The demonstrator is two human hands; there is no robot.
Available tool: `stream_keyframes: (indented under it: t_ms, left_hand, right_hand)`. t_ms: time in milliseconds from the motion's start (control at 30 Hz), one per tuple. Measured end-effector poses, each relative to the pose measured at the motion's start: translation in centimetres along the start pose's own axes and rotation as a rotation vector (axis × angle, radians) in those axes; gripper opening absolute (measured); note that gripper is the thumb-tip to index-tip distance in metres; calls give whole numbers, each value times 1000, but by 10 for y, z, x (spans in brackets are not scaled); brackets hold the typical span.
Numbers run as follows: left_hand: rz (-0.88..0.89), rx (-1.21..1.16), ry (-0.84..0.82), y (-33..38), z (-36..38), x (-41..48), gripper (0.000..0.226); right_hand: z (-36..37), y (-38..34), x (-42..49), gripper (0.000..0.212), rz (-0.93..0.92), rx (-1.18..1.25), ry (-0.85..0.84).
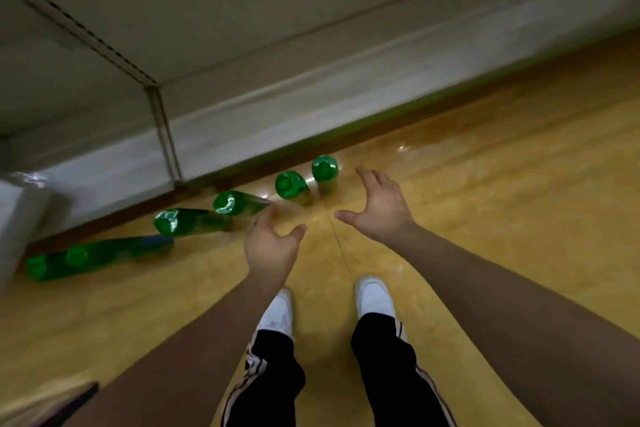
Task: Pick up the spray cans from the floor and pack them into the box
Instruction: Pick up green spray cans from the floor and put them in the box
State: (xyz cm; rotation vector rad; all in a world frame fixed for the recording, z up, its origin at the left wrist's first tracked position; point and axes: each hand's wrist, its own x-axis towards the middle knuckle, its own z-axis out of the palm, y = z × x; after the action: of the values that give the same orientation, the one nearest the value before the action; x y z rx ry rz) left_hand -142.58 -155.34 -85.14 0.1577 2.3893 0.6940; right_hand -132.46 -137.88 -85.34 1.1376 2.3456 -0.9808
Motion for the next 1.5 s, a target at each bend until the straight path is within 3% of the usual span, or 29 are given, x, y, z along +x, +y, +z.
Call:
stream_keyframes:
  t_ms: [133, 233, 367, 600, 800, 1033, 1167, 1300, 1400, 1500]
  left_hand:
    - [-22, -86, 6, -48, 41, 53, 74]
    - [-5, -103, 15, -62, 62, 93, 94]
    - [64, -254, -8, -65, 80, 137, 110]
    - [74, -279, 5, -59, 87, 155, 92]
    - [122, -218, 46, -32, 58, 117, 86]
    - [76, -312, 86, 43, -29, 13, 71]
    - [70, -337, 141, 97, -111, -56, 63]
    - [47, -393, 227, 137, -204, -131, 60]
    - [122, -393, 292, 155, -276, -179, 54]
    - [208, -377, 346, 165, -350, -220, 65]
  right_hand:
    - [51, 32, 60, 101, -10, 69, 13]
    - [77, 43, 100, 107, -12, 147, 35]
    - [105, 44, 136, 92, -71, 294, 80]
    - [117, 31, 150, 83, -110, 430, 184]
    - [75, 25, 110, 79, -30, 425, 221]
    - [-35, -27, 18, 76, -81, 387, 200]
    - [-119, -86, -45, 65, -187, 330, 191]
    - [-190, -154, -123, 70, -254, 273, 216]
    - [-230, -210, -179, 68, -351, 267, 187]
    - [-260, -265, -225, 76, -465, 270, 191]
